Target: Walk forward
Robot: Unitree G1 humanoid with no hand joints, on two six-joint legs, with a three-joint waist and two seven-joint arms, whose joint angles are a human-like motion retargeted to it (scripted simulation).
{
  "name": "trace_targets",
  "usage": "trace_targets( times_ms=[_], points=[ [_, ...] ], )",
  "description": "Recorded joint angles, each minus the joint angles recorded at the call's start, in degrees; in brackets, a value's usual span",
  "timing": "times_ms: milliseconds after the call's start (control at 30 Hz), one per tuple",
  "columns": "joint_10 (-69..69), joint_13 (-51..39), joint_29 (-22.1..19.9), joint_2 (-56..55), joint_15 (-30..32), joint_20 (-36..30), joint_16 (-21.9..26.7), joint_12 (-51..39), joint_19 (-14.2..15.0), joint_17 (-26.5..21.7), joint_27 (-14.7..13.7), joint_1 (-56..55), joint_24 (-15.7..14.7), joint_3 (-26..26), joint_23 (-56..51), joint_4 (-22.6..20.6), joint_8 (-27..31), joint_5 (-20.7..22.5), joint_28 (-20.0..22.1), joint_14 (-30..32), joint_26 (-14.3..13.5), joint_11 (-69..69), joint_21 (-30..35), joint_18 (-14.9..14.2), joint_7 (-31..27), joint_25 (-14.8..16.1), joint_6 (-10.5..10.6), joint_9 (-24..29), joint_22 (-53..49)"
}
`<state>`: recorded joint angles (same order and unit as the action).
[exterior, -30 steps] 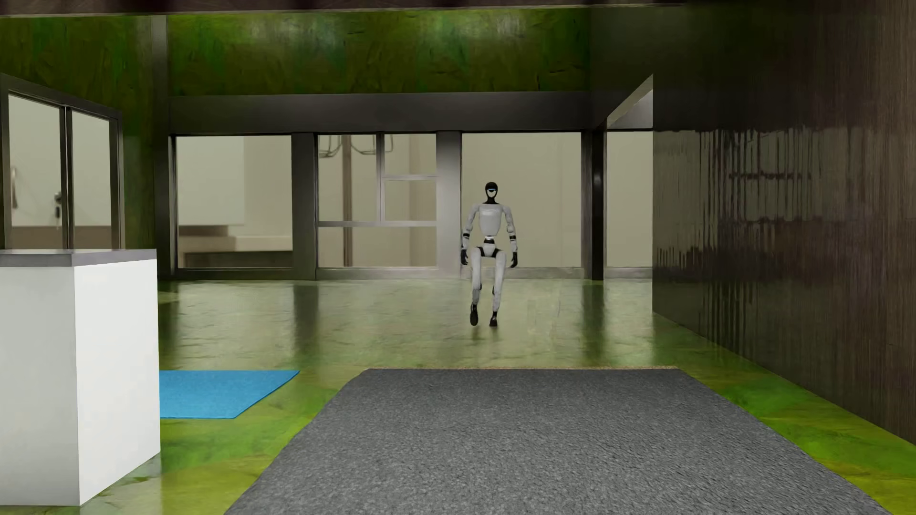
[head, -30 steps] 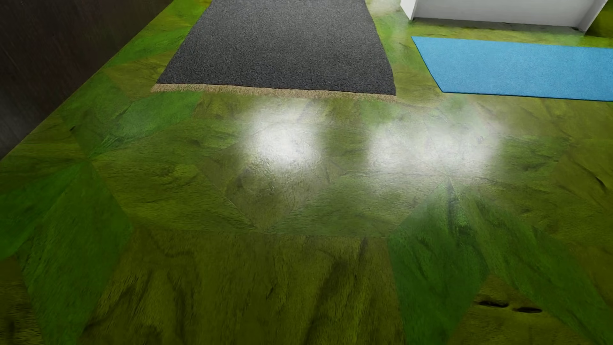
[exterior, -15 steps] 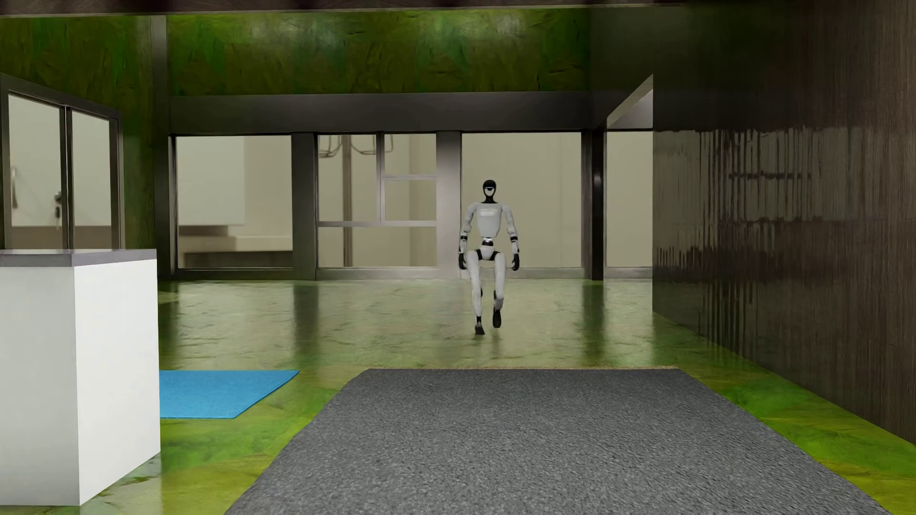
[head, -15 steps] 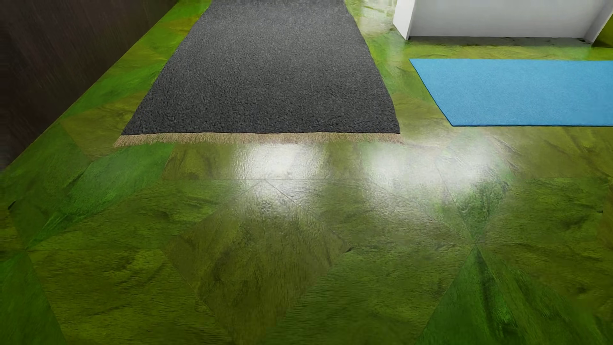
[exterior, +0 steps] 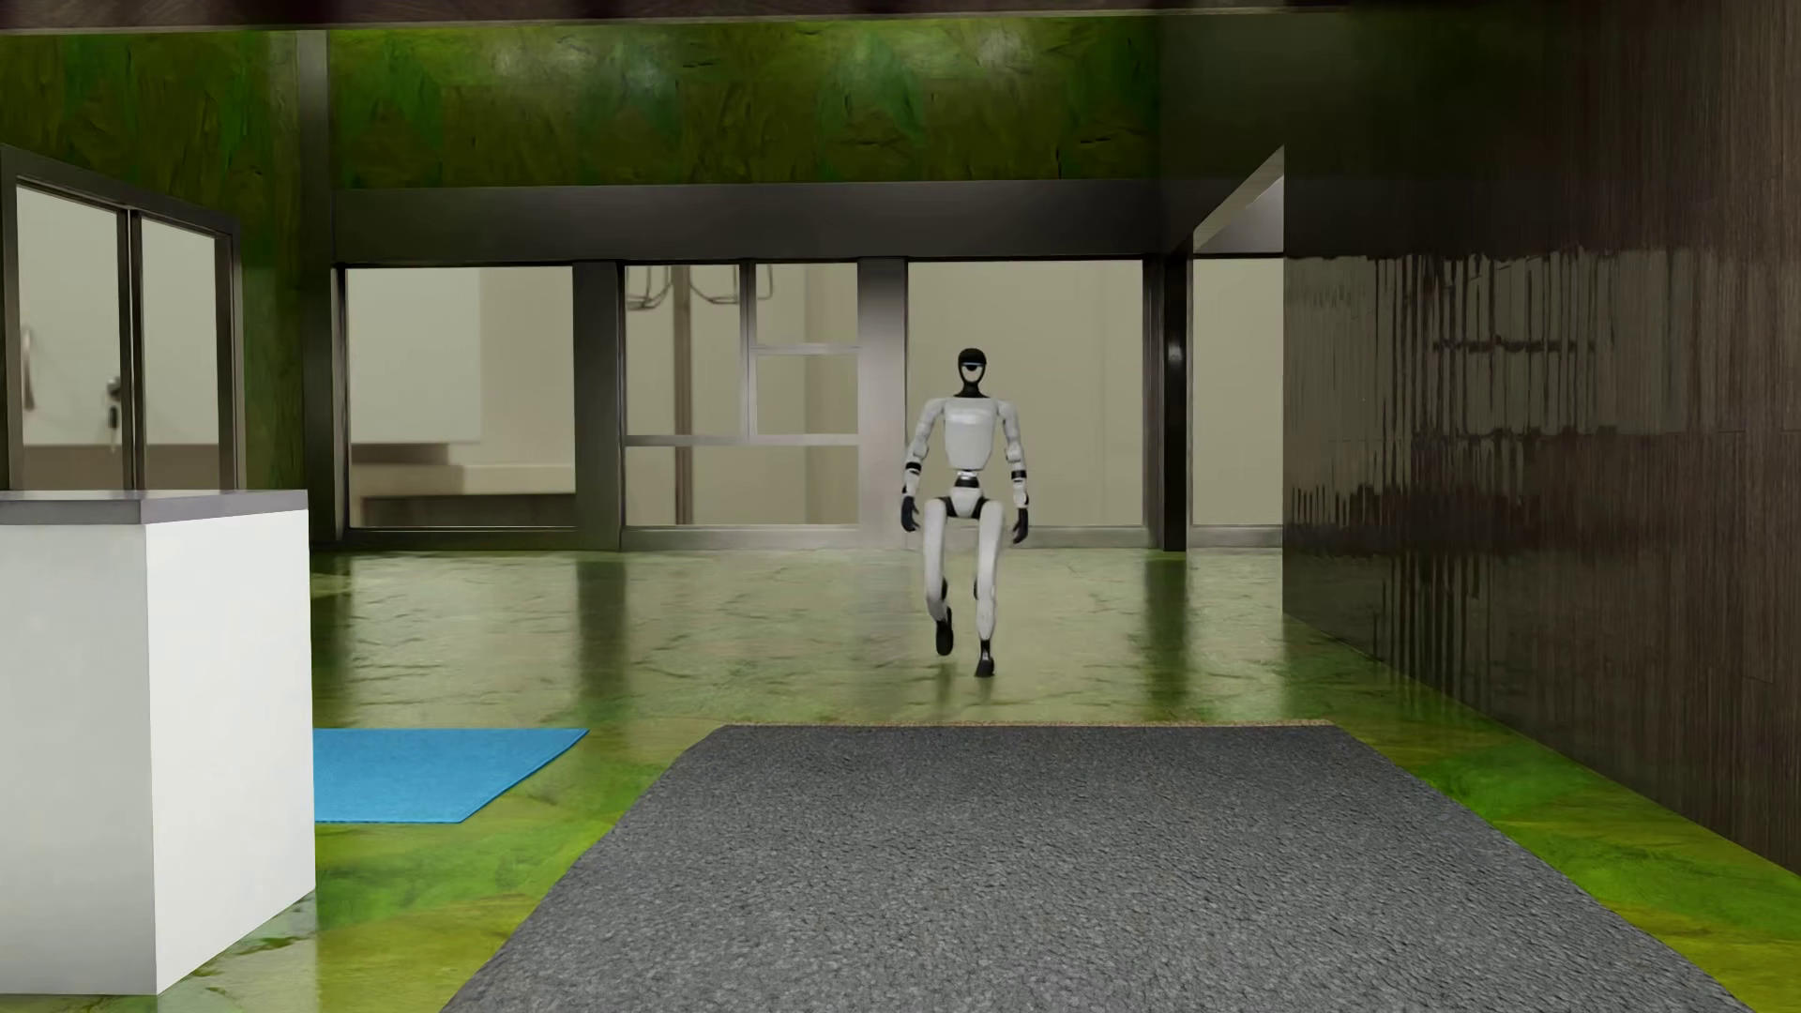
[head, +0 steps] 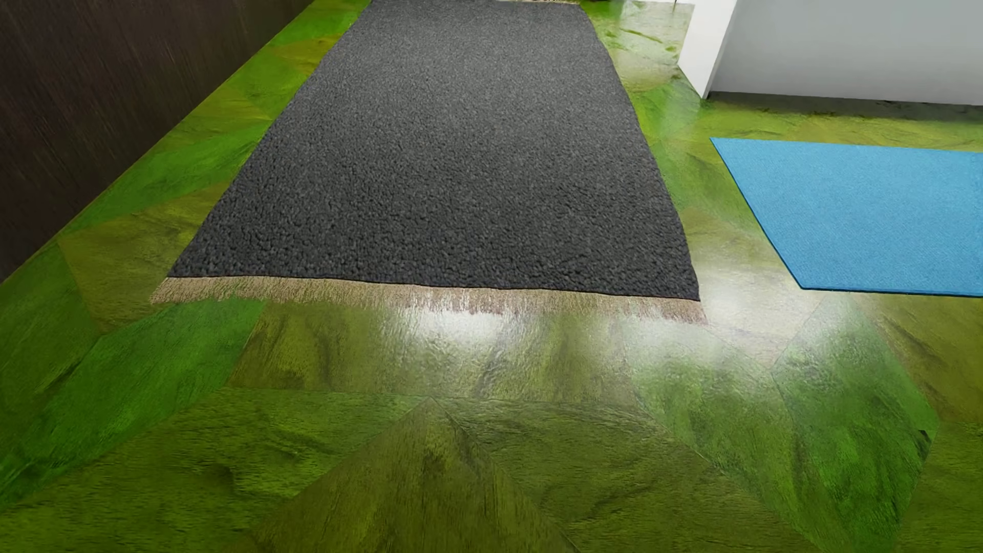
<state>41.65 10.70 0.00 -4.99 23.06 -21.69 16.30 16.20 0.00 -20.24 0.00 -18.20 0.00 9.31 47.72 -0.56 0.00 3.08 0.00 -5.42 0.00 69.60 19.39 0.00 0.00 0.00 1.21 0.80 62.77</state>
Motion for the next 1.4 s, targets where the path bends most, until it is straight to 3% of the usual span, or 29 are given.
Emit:
trace_targets(
  times_ms=[67, 100, 200, 233, 267, 300, 333, 367, 400, 433, 467, 500, 533, 600, 633, 733, 833, 867, 900, 933, 1000, 1033, 1067, 1133, 1200, 1333, 1367, 1400],
  points=[
    [-4.22, 1.28, 0.00, -8.34, -9.28, -0.10, 0.73, -3.04, 0.00, 1.34, 0.00, 9.00, 0.00, -5.52, 1.70, -0.55, 0.00, 0.70, 0.00, -1.43, 0.00, 4.17, 0.44, 0.00, 0.00, 0.00, 1.13, 1.48, -1.98],
    [-6.64, 2.34, 0.00, -12.39, -10.59, 0.66, 1.26, -4.87, 0.00, 1.95, 0.00, 13.09, 0.00, -8.58, 2.17, -0.30, 0.00, 1.06, 0.00, -2.07, 0.00, 0.64, 1.18, 0.00, 0.00, 0.00, 1.64, 1.73, -2.63],
    [-10.92, 6.82, 0.00, -19.65, 1.65, 5.07, 2.92, -8.83, 0.00, 1.54, 0.00, 22.70, 0.00, -16.11, -1.14, 0.77, 0.00, 1.28, 0.00, -6.15, 0.00, -23.20, 2.98, 0.00, 0.00, 0.00, 2.68, 2.77, -9.13],
    [-11.53, 8.08, 0.00, -20.57, 0.99, 6.08, 3.77, -10.03, 0.00, 1.72, 0.00, 24.87, 0.00, -17.74, -1.74, 1.00, 0.00, 1.19, 0.00, -7.74, 0.00, -33.15, 4.13, 0.00, 0.00, 0.00, 2.33, 2.58, -11.61],
    [-12.02, 8.99, 0.00, -19.93, -10.44, 7.53, 4.37, -11.19, 0.00, 2.27, 0.00, 27.30, 0.00, -18.60, -1.85, 1.07, 0.00, 1.71, 0.00, -9.34, 0.00, -42.17, 3.71, 0.00, 0.00, 0.00, 1.98, 2.18, -13.32],
    [-12.37, 9.82, 0.00, -18.69, -26.32, 8.33, 4.77, -12.18, 0.00, 2.70, 0.00, 30.06, 0.00, -19.64, -0.95, 1.57, 0.00, 1.78, 0.00, -10.50, 0.00, -45.05, 4.80, 0.00, 0.00, 0.00, 1.73, 1.89, -14.32],
    [-11.47, 10.21, 0.00, -18.87, -30.88, 9.62, 4.84, -12.58, 0.00, 3.07, 0.00, 31.52, 0.00, -20.91, -0.38, 2.26, 0.00, 1.88, 0.00, -10.25, 0.00, -44.79, 4.94, 0.00, 0.00, 0.00, 1.75, 1.62, -15.10],
    [-9.55, 10.79, 0.00, -21.18, -25.00, 9.77, 4.86, -13.10, 0.00, 3.24, 0.00, 32.55, 0.00, -20.59, 0.66, 3.01, 0.00, 3.01, 0.00, -7.99, 0.00, -44.56, 6.01, 0.00, 0.00, 0.00, 2.21, 1.33, -14.77],
    [-7.23, 10.91, 0.00, -21.23, -15.36, 11.07, 4.48, -12.50, 0.00, 3.48, 0.00, 33.25, 0.00, -20.63, 2.25, 4.00, 0.00, 4.94, 0.00, -3.68, 0.00, -43.28, 6.78, 0.00, 0.00, 0.00, 2.56, 0.88, -14.37],
    [-3.69, 10.99, 0.00, -21.47, -9.06, 11.24, 3.74, -11.11, 0.00, 3.76, 0.00, 33.67, 0.00, -20.10, 4.61, 4.66, 0.00, 6.44, 0.00, 4.75, 0.00, -41.25, 6.91, 0.00, 0.00, 0.00, 3.07, 0.11, -12.51],
    [3.65, 11.27, 0.00, -21.10, -6.42, 12.08, 2.73, -9.16, 0.00, 3.83, 0.00, 30.61, 0.00, -19.54, 6.40, 6.37, 0.00, 7.88, 0.00, 16.03, 0.00, -38.18, 6.57, 0.00, 0.00, 0.00, 3.69, -1.13, -9.67],
    [12.00, 10.79, 0.00, -18.81, -8.15, 11.11, 2.33, -8.35, 0.00, 4.14, 0.00, 26.16, 0.00, -18.93, 7.65, 7.50, 0.00, 8.90, 0.00, 24.18, 0.00, -36.62, 5.87, 0.00, 0.00, 0.00, 3.52, -1.22, -7.35],
    [21.81, 10.72, 0.00, -16.07, -10.65, 9.90, 1.97, -7.75, 0.00, 3.91, 0.00, 20.27, 0.00, -18.41, 6.46, 8.45, 0.00, 10.10, 0.00, 23.57, 0.00, -35.80, 4.60, 0.00, 0.00, 0.00, 3.51, -0.87, -4.85],
    [35.65, 9.08, 0.00, -7.81, -17.08, 6.59, 1.39, -7.40, 0.00, 3.55, 0.00, 10.16, 0.00, -14.17, 6.26, 8.49, 0.00, 10.66, 0.00, 3.97, 0.00, -36.60, 3.78, 0.00, 0.00, 0.00, 2.33, 0.05, 0.31],
    [37.23, 7.26, 0.00, -2.63, -20.72, 6.69, 0.91, -7.08, 0.00, 2.93, 0.00, 6.14, 0.00, -11.00, 5.88, 8.15, 0.00, 10.29, 0.00, 1.04, 0.00, -38.83, 3.15, 0.00, 0.00, 0.00, 1.83, 0.36, 1.55],
    [23.38, 2.12, 0.00, 9.30, -29.36, 5.70, 0.32, -3.40, 0.00, 0.60, 0.00, -3.71, 0.00, -2.35, 2.80, 7.79, 0.00, 7.21, 0.00, 0.10, 0.00, -43.30, 1.33, 0.00, 0.00, 0.00, 0.37, 1.34, -0.44],
    [-5.84, -3.44, 0.00, 17.24, -37.15, 5.60, -0.01, -0.14, 0.00, -0.81, 0.00, -6.30, 0.00, 2.52, -0.13, 7.50, 0.00, 5.54, 0.00, 8.46, 0.00, -45.21, -2.06, 0.00, 0.00, 0.00, 0.09, 0.48, -2.71],
    [-32.43, -4.95, 0.00, 18.91, -38.38, 5.10, -0.15, 0.57, 0.00, -0.78, 0.00, -5.73, 0.00, 3.43, -1.33, 7.11, 0.00, 4.65, 0.00, 24.94, 0.00, -45.08, -2.88, 0.00, 0.00, 0.00, -0.07, -0.15, -1.23],
    [-16.86, -6.33, 0.00, 20.49, -37.66, 5.87, -0.56, 1.20, 0.00, -0.73, 0.00, -6.98, 0.00, 4.33, -2.34, 6.82, 0.00, 3.84, 0.00, 18.05, 0.00, -44.92, -3.60, 0.00, 0.00, 0.00, -0.09, -0.17, -0.72],
    [-10.81, -6.75, 0.00, 22.01, -34.02, 5.34, -0.70, 1.59, 0.00, -0.42, 0.00, -8.89, 0.00, 5.05, -3.48, 5.98, 0.00, 2.65, 0.00, 8.92, 0.00, -44.10, -5.09, 0.00, 0.00, 0.00, -0.51, 0.10, 0.28],
    [-3.12, -5.11, 0.00, 20.38, -17.85, 3.67, -1.30, 2.75, 0.00, 1.39, 0.00, -9.68, 0.00, 6.07, -3.21, 4.23, 0.00, 1.22, 0.00, 11.99, 0.00, -33.88, -6.29, 0.00, 0.00, 0.00, -1.13, -0.97, 2.98],
    [-1.00, -3.27, 0.00, 17.28, -9.00, 4.67, -1.58, 3.30, 0.00, 2.14, 0.00, -7.46, 0.00, 5.01, -2.95, 1.81, 0.00, 0.20, 0.00, 8.26, 0.00, -26.08, -5.96, 0.00, 0.00, 0.00, -1.68, -1.07, 3.46],
    [-0.70, -2.79, 0.00, 11.30, -5.79, 4.24, -1.56, 2.95, 0.00, 2.58, 0.00, -4.79, 0.00, 3.95, -2.70, 0.47, 0.00, 0.37, 0.00, 5.00, 0.00, -14.90, -5.01, 0.00, 0.00, 0.00, -1.67, -0.94, 2.91],
    [-2.89, -0.78, 0.00, 0.62, -8.87, 3.18, -1.22, 1.06, 0.00, 2.91, 0.00, 3.67, 0.00, -0.49, -1.06, -1.28, 0.00, 0.94, 0.00, 1.74, 0.00, 1.22, -1.87, 0.00, 0.00, 0.00, -0.86, -0.11, 1.38],
    [-7.24, 1.82, 0.00, -8.38, -8.58, 3.04, -0.64, -1.95, 0.00, 2.84, 0.00, 12.71, 0.00, -6.68, 1.44, -1.21, 0.00, 1.83, 0.00, 0.17, 0.00, 2.56, -1.21, 0.00, 0.00, 0.00, 1.19, 0.49, -1.05],
    [-12.19, 6.38, 0.00, -18.25, 2.35, 5.37, 3.08, -8.04, 0.00, 2.23, 0.00, 26.81, 0.00, -16.36, 5.89, 0.40, 0.00, 1.64, 0.00, -5.31, 0.00, -27.50, -0.12, 0.00, 0.00, 0.00, 2.51, 2.23, -10.49],
    [-11.82, 6.86, 0.00, -18.97, -0.58, 6.48, 3.99, -9.96, 0.00, 2.40, 0.00, 27.93, 0.00, -18.15, 7.54, 0.53, 0.00, 1.67, 0.00, -7.58, 0.00, -36.96, 1.36, 0.00, 0.00, 0.00, 2.44, 1.95, -11.74],
    [-12.08, 8.04, 0.00, -18.45, -16.72, 8.41, 4.43, -11.17, 0.00, 2.71, 0.00, 30.35, 0.00, -19.08, 8.95, 0.40, 0.00, 1.89, 0.00, -9.68, 0.00, -43.34, 2.01, 0.00, 0.00, 0.00, 2.19, 1.64, -12.81]
  ],
)
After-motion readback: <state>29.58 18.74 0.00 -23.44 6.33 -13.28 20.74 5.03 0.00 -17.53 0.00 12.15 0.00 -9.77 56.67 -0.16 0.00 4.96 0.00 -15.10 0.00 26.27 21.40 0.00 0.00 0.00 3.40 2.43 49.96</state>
